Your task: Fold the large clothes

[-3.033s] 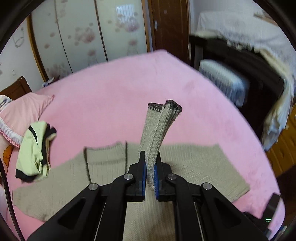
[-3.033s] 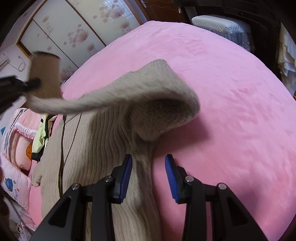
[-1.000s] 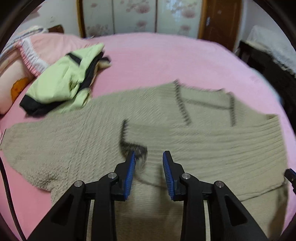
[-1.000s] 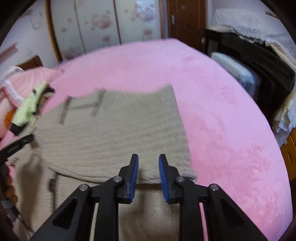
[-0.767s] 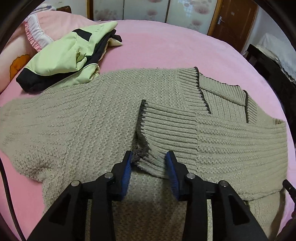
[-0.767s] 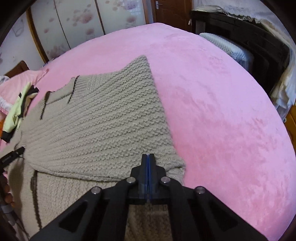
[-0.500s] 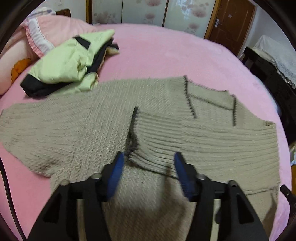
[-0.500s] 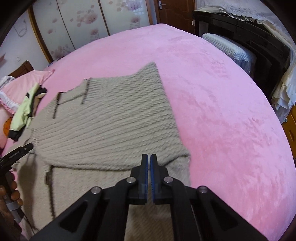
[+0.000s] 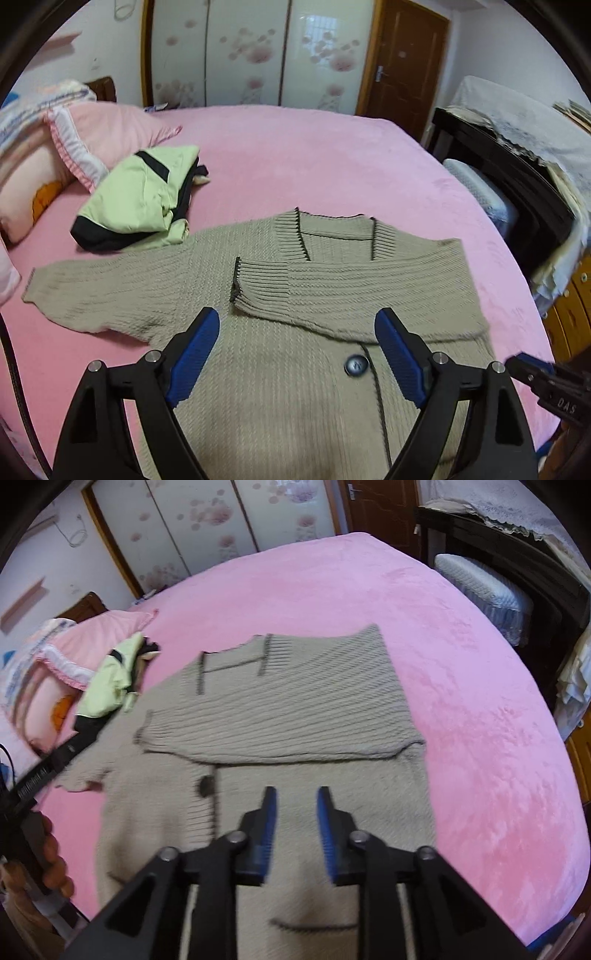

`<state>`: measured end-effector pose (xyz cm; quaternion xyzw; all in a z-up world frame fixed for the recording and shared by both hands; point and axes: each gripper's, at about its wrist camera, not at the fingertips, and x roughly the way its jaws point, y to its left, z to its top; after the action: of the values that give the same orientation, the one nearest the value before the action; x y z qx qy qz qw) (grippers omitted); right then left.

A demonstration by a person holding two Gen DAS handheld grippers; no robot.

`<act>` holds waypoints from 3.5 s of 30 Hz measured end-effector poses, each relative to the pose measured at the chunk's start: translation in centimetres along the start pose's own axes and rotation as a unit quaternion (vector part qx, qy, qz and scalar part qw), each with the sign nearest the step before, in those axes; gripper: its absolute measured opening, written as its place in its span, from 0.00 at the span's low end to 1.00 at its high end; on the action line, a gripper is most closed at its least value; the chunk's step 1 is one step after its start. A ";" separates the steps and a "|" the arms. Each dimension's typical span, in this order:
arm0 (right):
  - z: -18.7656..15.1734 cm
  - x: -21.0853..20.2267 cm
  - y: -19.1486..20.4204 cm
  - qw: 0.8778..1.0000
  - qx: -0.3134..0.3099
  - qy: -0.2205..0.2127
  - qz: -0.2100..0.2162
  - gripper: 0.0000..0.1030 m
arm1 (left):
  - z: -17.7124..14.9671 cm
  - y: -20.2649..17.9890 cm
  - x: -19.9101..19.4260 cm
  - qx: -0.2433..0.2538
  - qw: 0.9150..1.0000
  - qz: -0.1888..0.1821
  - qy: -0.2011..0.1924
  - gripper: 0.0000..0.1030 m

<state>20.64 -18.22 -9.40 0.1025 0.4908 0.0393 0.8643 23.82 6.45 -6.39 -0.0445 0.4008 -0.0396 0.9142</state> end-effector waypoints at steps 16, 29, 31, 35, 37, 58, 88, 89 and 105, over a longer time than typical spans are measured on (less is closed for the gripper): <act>-4.8 -7.6 8.1 0.998 -0.033 -0.052 0.029 0.30 | -5.8 4.1 -11.4 -0.011 1.000 -0.002 0.000 0.84; -8.0 -9.0 15.9 0.990 -0.096 -0.086 0.056 0.30 | -9.8 12.5 -17.1 -0.097 0.994 0.023 -0.042 0.84; -7.9 -9.1 17.4 0.988 -0.110 -0.091 0.057 0.30 | -10.0 14.1 -18.0 -0.104 0.992 0.030 -0.059 0.84; -7.7 -9.0 21.8 0.980 -0.166 -0.098 0.058 0.30 | -9.4 17.5 -19.0 -0.114 0.989 0.058 -0.072 0.84; -7.6 -8.8 24.0 0.972 -0.199 -0.111 0.047 0.30 | -9.0 19.4 -19.1 -0.117 0.988 0.073 -0.065 0.84; -3.4 5.2 38.4 0.962 -0.251 -0.063 0.089 0.30 | -8.9 37.2 -3.8 -0.332 0.932 0.145 0.009 0.91; -0.7 17.1 36.0 0.972 -0.210 -0.001 0.102 0.30 | -5.2 46.5 9.0 -0.409 0.899 0.154 -0.016 0.06; -0.5 16.9 35.7 0.973 -0.208 -0.005 0.100 0.30 | -4.6 45.5 8.3 -0.387 0.908 0.160 -0.022 0.06; 1.9 10.0 27.6 0.988 -0.131 -0.052 0.065 0.30 | 3.1 21.5 -2.6 -0.102 0.979 0.127 -0.120 0.06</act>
<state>28.33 10.17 -10.90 0.0223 0.4279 0.1537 0.8904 25.18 28.25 -4.86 -0.0909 0.2923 0.1240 0.9439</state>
